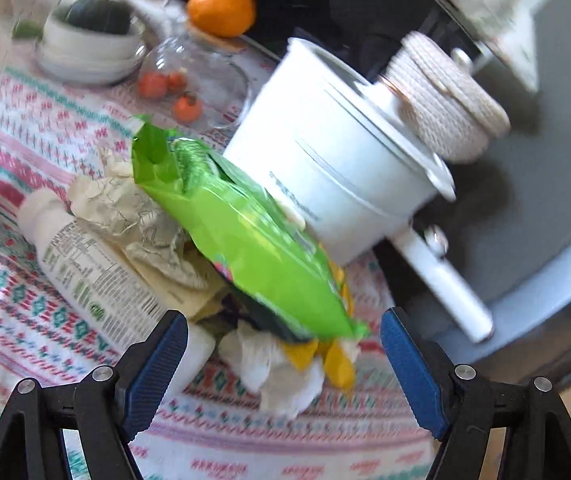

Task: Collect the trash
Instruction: 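Grasp the brown paper bag with the left tool while the right tool grasps the green chip bag, then lift the paper bag and chip bag with both tools and carry them over the white bin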

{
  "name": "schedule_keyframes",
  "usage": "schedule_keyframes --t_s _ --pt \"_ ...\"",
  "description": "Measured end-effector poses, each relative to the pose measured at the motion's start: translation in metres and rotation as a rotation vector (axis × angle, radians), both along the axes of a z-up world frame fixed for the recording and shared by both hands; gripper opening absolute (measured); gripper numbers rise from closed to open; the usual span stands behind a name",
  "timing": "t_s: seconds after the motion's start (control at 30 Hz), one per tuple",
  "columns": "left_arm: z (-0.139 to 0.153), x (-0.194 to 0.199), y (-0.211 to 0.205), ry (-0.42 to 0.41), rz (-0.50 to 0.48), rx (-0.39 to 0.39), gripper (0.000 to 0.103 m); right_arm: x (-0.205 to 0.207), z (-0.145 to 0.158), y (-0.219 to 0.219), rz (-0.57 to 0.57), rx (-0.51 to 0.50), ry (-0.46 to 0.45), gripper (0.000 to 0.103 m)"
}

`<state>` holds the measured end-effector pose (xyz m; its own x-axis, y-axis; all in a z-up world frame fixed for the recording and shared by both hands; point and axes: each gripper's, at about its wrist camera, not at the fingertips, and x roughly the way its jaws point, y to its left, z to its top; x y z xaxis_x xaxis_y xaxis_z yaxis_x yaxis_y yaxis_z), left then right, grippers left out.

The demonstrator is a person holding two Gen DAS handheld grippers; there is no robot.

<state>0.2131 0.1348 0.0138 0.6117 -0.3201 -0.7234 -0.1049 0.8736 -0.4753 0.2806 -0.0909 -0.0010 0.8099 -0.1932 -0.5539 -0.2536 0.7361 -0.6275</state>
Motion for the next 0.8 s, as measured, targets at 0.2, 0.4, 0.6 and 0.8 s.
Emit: schedule_keyframes --t_s 0.2,0.4,0.6,0.8 --pt "0.001 0.005 0.000 -0.009 -0.009 -0.016 0.002 0.033 -0.023 0.019 -0.003 -0.166 0.039 0.013" --pt "0.011 0.003 0.000 -0.049 -0.019 -0.017 0.002 0.021 0.000 -0.001 -0.029 0.078 0.069 0.000" --pt "0.021 -0.002 0.001 -0.087 -0.016 -0.038 0.002 -0.013 0.043 -0.022 -0.042 0.311 0.024 0.000" --pt "0.041 -0.016 0.000 -0.192 -0.030 -0.059 0.002 -0.069 0.073 -0.049 -0.007 0.522 0.034 0.000"
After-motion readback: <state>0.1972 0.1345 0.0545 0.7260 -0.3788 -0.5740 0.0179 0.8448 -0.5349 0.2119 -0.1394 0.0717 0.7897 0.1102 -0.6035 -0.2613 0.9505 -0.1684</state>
